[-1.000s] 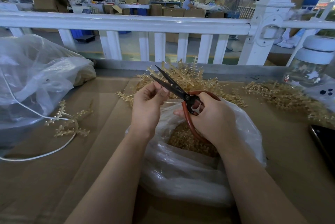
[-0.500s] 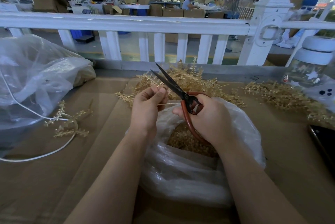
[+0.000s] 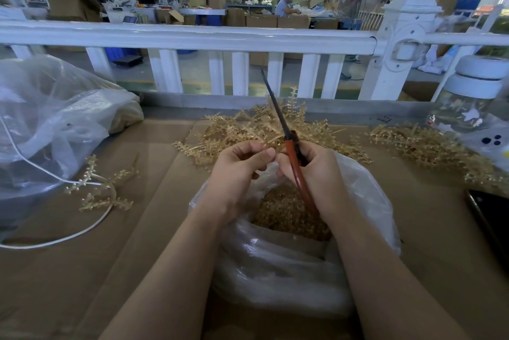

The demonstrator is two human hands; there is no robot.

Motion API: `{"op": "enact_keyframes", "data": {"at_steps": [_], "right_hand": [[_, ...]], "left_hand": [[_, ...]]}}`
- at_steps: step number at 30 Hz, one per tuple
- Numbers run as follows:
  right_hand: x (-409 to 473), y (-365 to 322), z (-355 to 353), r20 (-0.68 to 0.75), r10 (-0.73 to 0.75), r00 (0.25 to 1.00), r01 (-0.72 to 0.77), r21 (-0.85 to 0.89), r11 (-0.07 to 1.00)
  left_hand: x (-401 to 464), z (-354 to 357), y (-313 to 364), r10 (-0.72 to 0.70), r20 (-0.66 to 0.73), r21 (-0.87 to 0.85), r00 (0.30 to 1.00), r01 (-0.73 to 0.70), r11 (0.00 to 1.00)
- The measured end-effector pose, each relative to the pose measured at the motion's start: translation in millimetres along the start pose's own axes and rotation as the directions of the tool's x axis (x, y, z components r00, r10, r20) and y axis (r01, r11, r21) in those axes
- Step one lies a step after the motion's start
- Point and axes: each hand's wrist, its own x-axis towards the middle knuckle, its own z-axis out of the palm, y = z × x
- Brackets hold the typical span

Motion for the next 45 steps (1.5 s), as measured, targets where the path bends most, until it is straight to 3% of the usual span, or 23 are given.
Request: {"op": "enact_keyframes", "data": {"at_steps": [7,12,16,21,29,45], "right_hand": [[2,7,0,0.000,-0.105,0.995,0.104,-0.090,0.991],[2,11,-1,-0.051,-0.046,0.998,0.033,-0.230,0.973],[-1,11,-4,0.006,-0.111,0.994,0.098,-0.512,0.853],[-2,13,-4,0.022,-0.205,0.978,0.172,-0.637,0.752],[-3,10,-4,0.019,-0.293,0.956,0.228,-0.679,0.698],[-6,5,-5,-0.002,-0.255,0.967,0.187,-0.672,0.717]], "left_hand": [[3,-3,0,-0.002,-0.129,-0.081,0.992,-0.009,0.997],[3,-3,0,0.012,-0.152,-0.098,0.988,-0.027,0.995],[1,-3,1,0.045,-0.160,-0.119,0.986,-0.065,0.991],[2,-4,0,0.057,-0.152,-0.137,0.987,-0.079,0.987],[6,-7,-4,0.057,-0.134,-0.192,0.989,-0.082,0.978],[8,-12,-6,0.037,-0.030,-0.252,0.999,-0.044,0.967]]}}
